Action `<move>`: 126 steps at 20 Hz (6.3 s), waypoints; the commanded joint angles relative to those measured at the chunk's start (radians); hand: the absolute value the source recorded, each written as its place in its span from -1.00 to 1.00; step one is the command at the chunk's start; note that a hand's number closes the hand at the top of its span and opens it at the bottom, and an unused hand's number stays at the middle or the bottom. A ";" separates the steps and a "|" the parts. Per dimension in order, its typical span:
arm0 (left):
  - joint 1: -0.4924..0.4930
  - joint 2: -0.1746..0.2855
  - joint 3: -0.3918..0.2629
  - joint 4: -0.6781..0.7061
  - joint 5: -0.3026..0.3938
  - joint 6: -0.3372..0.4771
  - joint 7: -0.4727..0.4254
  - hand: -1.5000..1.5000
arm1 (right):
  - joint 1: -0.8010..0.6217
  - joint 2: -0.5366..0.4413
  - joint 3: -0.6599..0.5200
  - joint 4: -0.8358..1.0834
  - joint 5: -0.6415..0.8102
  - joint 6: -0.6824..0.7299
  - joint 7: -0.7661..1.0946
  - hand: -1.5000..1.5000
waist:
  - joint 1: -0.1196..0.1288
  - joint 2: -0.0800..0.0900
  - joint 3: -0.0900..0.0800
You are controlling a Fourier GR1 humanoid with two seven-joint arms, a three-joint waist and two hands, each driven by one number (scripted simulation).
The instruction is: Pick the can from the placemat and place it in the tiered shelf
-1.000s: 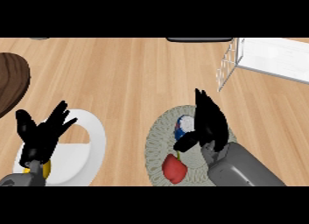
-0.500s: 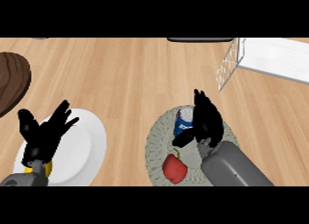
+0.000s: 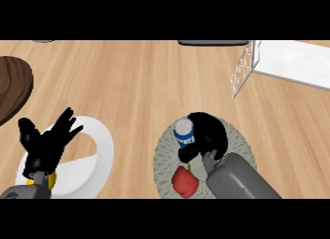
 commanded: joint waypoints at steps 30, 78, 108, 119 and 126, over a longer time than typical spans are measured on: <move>0.025 -0.044 0.004 0.027 -0.038 -0.010 0.008 0.00 | -0.287 -0.400 -0.599 -0.744 -0.133 0.376 0.211 1.00 | -0.008 0.011 -0.006; 0.004 -0.071 0.022 0.029 -0.071 -0.036 0.027 0.00 | -0.738 -0.679 -0.780 0.683 -0.017 0.142 -0.783 1.00 | 0.022 0.022 -0.004; 0.071 -0.056 0.050 -0.005 -0.064 -0.077 -0.001 0.00 | -0.818 -0.793 -1.140 0.753 -0.270 -0.093 -0.703 -1.00 | 0.011 0.016 -0.004; 0.049 -0.054 0.058 -0.028 -0.065 -0.062 0.040 0.00 | -0.722 -1.043 -1.318 0.812 -0.374 -0.102 -0.663 -1.00 | 0.000 0.014 -0.003; 0.027 -0.078 0.060 0.006 -0.060 -0.059 0.033 0.00 | -0.584 -1.166 -1.391 0.872 -0.478 0.115 -0.744 -1.00 | -0.004 0.015 -0.003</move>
